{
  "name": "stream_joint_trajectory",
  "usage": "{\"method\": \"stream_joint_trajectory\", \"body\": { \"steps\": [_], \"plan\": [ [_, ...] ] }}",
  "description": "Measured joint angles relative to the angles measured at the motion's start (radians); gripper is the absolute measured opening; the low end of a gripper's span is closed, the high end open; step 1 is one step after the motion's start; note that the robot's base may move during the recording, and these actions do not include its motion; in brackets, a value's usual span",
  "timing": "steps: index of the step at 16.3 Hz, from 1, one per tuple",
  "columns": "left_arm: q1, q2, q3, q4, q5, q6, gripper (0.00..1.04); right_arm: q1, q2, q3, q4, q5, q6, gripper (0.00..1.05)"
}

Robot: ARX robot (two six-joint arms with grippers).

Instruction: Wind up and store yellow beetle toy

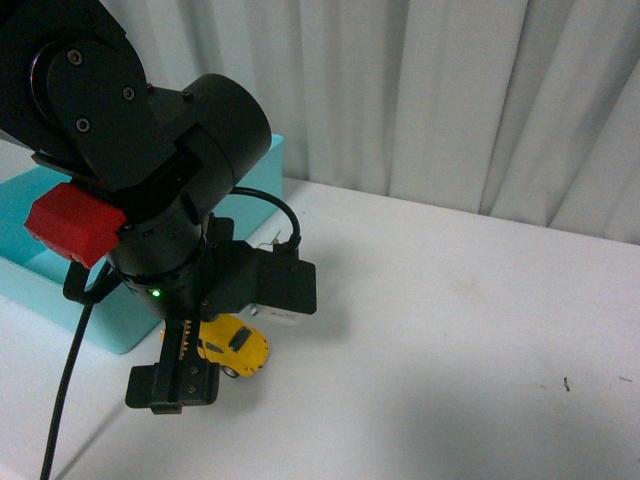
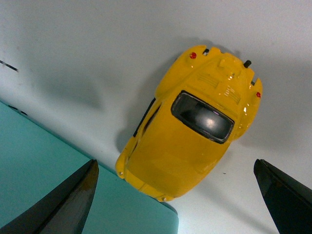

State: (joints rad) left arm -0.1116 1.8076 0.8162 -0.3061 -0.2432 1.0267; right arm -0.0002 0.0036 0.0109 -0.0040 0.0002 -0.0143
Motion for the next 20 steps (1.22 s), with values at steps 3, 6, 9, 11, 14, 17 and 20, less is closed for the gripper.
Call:
{"method": "stream_joint_trajectory", "body": {
  "steps": [3,6,9,11,14,17,20],
  "plan": [
    [0.012,0.026,-0.011,0.040,0.003,0.001,0.90,0.000,0.000,0.000,0.000,0.000,0.000,0.98],
    [0.010,0.049,-0.016,0.079,0.025,0.049,0.60,0.000,0.000,0.000,0.000,0.000,0.000,0.98],
    [0.000,0.045,-0.016,0.094,0.035,0.124,0.42,0.000,0.000,0.000,0.000,0.000,0.000,0.98],
    [-0.006,0.037,-0.016,0.091,0.058,0.175,0.40,0.000,0.000,0.000,0.000,0.000,0.000,0.98],
    [-0.034,0.014,-0.013,0.042,0.153,0.302,0.39,0.000,0.000,0.000,0.000,0.000,0.000,0.98],
    [-0.053,-0.066,0.012,-0.008,0.293,0.244,0.39,0.000,0.000,0.000,0.000,0.000,0.000,0.98],
    [-0.015,-0.198,0.089,-0.033,0.431,0.115,0.39,0.000,0.000,0.000,0.000,0.000,0.000,0.98]
  ]
}}
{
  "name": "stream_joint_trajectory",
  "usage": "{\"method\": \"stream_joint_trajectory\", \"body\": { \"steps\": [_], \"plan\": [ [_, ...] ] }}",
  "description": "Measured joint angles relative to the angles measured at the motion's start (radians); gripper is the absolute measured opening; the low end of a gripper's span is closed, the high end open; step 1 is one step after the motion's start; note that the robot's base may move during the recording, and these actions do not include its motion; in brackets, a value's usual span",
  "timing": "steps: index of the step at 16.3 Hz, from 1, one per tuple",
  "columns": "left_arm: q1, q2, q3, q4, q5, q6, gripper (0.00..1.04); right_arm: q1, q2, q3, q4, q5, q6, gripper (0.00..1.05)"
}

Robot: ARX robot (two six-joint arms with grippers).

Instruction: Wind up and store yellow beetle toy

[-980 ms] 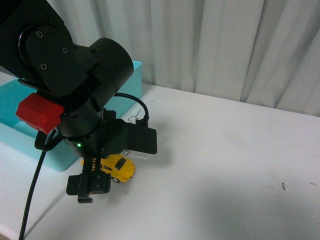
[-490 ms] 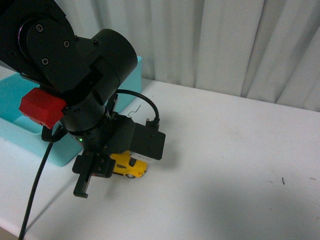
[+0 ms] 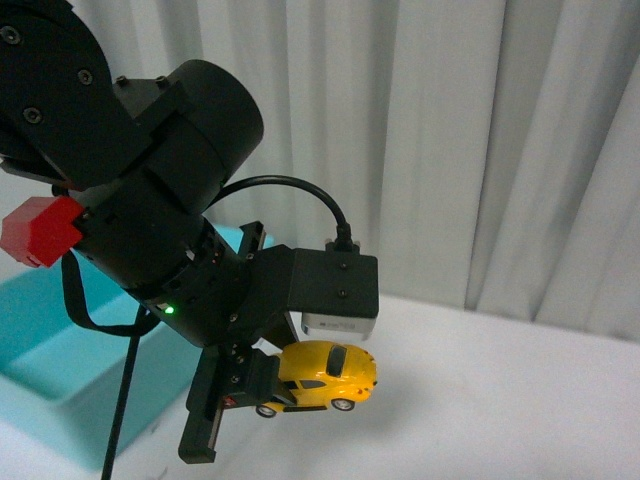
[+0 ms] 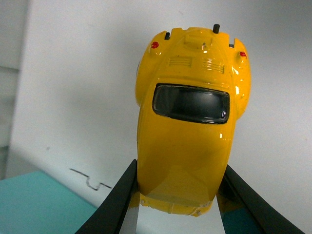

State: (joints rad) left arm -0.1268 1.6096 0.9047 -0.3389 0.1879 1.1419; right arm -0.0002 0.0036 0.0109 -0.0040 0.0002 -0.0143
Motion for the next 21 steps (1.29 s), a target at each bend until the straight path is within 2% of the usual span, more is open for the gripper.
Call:
{"method": "stream_joint_trajectory", "body": {
  "steps": [2,4,5,7,10,14,21],
  "plan": [
    [0.074,-0.086,0.053,0.024,0.101,-0.124,0.39,0.000,0.000,0.000,0.000,0.000,0.000,0.98],
    [0.179,-0.128,0.119,0.095,0.159,-0.252,0.39,0.000,0.000,0.000,0.000,0.000,0.000,0.98],
    [0.241,-0.133,0.148,0.151,0.154,-0.326,0.39,0.000,0.000,0.000,0.000,0.000,0.000,0.98],
    [0.365,-0.119,0.171,0.234,0.079,-0.463,0.39,0.000,0.000,0.000,0.000,0.000,0.000,0.98],
    [0.472,-0.029,0.168,0.277,-0.100,-0.572,0.39,0.000,0.000,0.000,0.000,0.000,0.000,0.98],
    [0.485,0.063,0.151,0.336,-0.265,-0.621,0.39,0.000,0.000,0.000,0.000,0.000,0.000,0.98],
    [0.496,0.270,0.131,0.402,-0.328,-0.719,0.38,0.000,0.000,0.000,0.000,0.000,0.000,0.98]
  ]
}}
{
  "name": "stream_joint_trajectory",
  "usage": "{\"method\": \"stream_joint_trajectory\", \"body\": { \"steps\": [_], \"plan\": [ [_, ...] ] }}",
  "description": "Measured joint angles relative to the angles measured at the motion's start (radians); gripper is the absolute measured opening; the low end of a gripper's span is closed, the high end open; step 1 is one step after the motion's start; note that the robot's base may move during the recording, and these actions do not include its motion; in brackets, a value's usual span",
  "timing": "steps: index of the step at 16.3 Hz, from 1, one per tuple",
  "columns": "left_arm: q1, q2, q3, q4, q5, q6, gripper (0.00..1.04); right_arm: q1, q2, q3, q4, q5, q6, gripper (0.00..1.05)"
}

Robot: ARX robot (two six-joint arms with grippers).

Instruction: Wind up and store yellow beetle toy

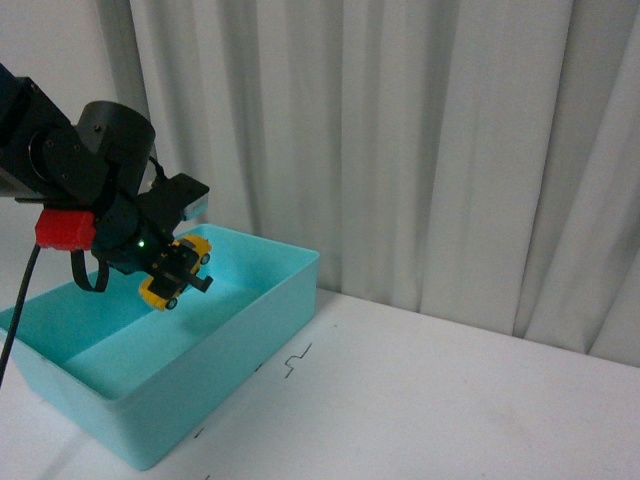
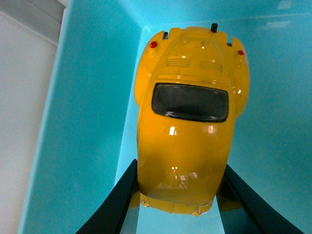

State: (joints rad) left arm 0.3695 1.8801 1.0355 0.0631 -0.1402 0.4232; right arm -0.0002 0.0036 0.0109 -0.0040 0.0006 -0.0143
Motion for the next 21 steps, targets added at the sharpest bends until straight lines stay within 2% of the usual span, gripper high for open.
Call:
{"method": "stream_joint_trajectory", "body": {
  "steps": [4,8,9,12,14,15,18,21],
  "plan": [
    [0.000,0.075,-0.008,0.037,0.001,-0.005,0.38,0.000,0.000,0.000,0.000,0.000,0.000,0.98],
    [-0.015,0.164,0.005,0.005,0.021,-0.005,0.38,0.000,0.000,0.000,0.000,0.000,0.000,0.98],
    [-0.017,0.172,0.027,-0.008,0.042,-0.008,0.43,0.000,0.000,0.000,0.000,0.000,0.000,0.98],
    [-0.025,0.217,0.035,-0.013,0.093,-0.028,0.73,0.000,0.000,0.000,0.000,0.000,0.000,0.98],
    [-0.026,0.198,0.031,0.036,0.172,-0.070,0.95,0.000,0.000,0.000,0.000,0.000,0.000,0.98],
    [-0.025,0.169,0.018,0.060,0.202,-0.093,1.00,0.000,0.000,0.000,0.000,0.000,0.000,0.98],
    [-0.028,-0.032,-0.084,0.202,0.307,-0.164,0.98,0.000,0.000,0.000,0.000,0.000,0.000,0.98],
    [-0.016,-0.290,-0.258,0.246,0.383,-0.215,0.98,0.000,0.000,0.000,0.000,0.000,0.000,0.98]
  ]
}}
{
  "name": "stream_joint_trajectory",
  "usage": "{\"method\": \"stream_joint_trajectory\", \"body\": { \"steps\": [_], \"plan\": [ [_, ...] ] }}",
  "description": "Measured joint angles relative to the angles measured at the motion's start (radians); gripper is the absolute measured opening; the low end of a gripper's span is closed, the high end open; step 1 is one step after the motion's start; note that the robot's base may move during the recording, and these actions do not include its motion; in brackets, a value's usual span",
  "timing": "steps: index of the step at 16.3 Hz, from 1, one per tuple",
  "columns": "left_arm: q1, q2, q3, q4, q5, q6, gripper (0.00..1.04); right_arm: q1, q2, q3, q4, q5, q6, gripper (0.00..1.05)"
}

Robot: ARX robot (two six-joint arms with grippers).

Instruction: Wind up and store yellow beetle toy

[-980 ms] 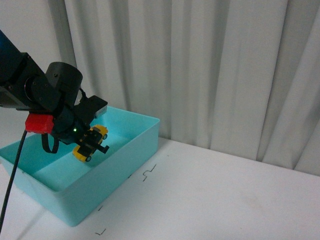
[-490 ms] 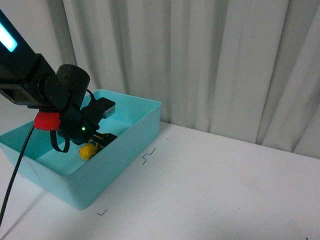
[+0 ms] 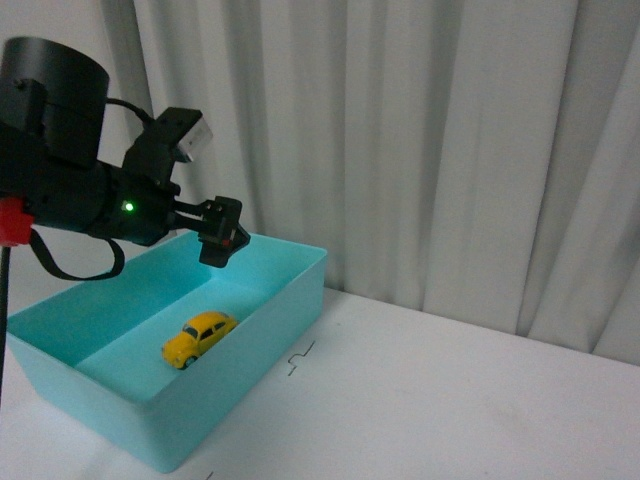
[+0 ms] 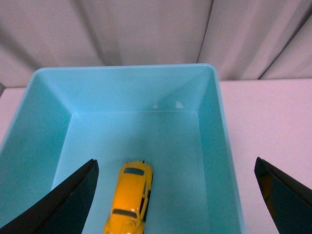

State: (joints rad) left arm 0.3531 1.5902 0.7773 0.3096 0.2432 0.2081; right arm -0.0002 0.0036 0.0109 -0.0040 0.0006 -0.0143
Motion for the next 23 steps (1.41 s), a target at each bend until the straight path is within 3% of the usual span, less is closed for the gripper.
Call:
{"method": "stream_joint_trajectory", "body": {
  "steps": [2,3,4,8,9,15,17,23],
  "plan": [
    [0.030,-0.146,-0.211,0.410,0.101,-0.110,0.80,0.000,0.000,0.000,0.001,0.000,0.000,0.98],
    [0.003,-0.263,-0.331,0.540,0.092,-0.158,0.68,0.000,0.000,0.000,0.000,-0.001,0.000,0.98],
    [-0.036,-0.332,-0.392,0.589,0.074,-0.176,0.57,0.000,0.000,0.000,0.000,-0.001,0.000,0.98],
    [-0.146,-0.511,-0.575,0.549,-0.040,-0.201,0.08,0.000,0.000,0.000,0.000,0.002,0.000,0.98],
    [-0.166,-0.560,-0.596,0.537,-0.063,-0.204,0.02,0.000,0.000,0.000,-0.001,-0.003,0.000,0.98],
    [-0.264,-0.804,-0.726,0.441,-0.150,-0.205,0.02,0.000,0.000,0.000,0.000,0.000,0.000,0.98],
    [-0.355,-0.858,-0.766,0.370,-0.230,-0.206,0.02,0.000,0.000,0.000,0.000,-0.002,0.000,0.98],
    [-0.353,-1.127,-0.767,0.147,-0.244,-0.205,0.02,0.000,0.000,0.000,0.000,-0.001,0.000,0.98]
  ]
}}
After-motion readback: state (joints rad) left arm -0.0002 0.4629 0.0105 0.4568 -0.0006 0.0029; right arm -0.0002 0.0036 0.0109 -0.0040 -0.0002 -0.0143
